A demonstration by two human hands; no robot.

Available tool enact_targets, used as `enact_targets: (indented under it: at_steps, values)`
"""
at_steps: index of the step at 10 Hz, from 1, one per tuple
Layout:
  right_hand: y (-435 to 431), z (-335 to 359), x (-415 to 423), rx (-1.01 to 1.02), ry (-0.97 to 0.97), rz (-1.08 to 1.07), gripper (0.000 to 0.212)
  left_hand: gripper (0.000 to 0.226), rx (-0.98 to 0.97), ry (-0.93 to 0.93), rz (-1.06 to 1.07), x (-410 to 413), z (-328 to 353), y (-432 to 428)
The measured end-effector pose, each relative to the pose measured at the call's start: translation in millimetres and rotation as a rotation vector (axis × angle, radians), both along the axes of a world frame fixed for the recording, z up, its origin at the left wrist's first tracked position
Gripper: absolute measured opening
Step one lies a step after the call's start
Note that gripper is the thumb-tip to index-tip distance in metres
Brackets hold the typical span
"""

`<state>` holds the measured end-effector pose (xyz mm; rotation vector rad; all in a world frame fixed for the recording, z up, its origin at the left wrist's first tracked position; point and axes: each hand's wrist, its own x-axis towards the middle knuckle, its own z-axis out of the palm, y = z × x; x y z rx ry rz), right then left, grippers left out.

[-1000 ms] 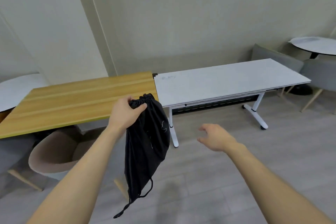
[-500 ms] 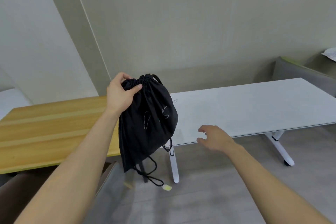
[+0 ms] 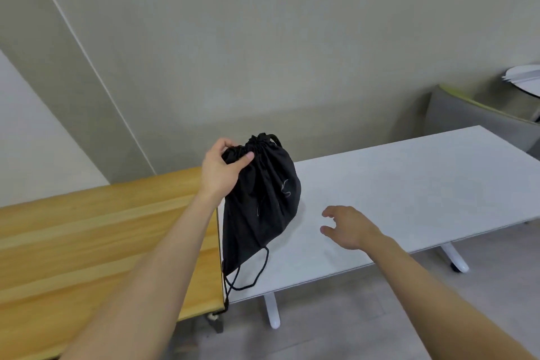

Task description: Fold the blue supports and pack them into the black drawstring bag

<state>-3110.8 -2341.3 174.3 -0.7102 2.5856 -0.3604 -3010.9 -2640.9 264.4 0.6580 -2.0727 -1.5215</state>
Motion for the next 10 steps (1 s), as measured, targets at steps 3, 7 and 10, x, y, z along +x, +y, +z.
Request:
enact_targets:
  at_steps: [3, 7, 10]
  values:
    - [-27, -31, -48, 0.067, -0.066, -0.034, 0.054, 0.029, 0.048, -0.254, 0.108, -46, -107, -33]
    - [-39, -46, -69, 0.087, -0.095, 0.002, 0.052, 0.06, -0.572, -0.987, -0.048, -43, -166, -83]
    - [12, 7, -75, -0.34, 0.155, -0.149, 0.032, 0.054, -0.586, -0.764, 0.145, 19, -151, -50]
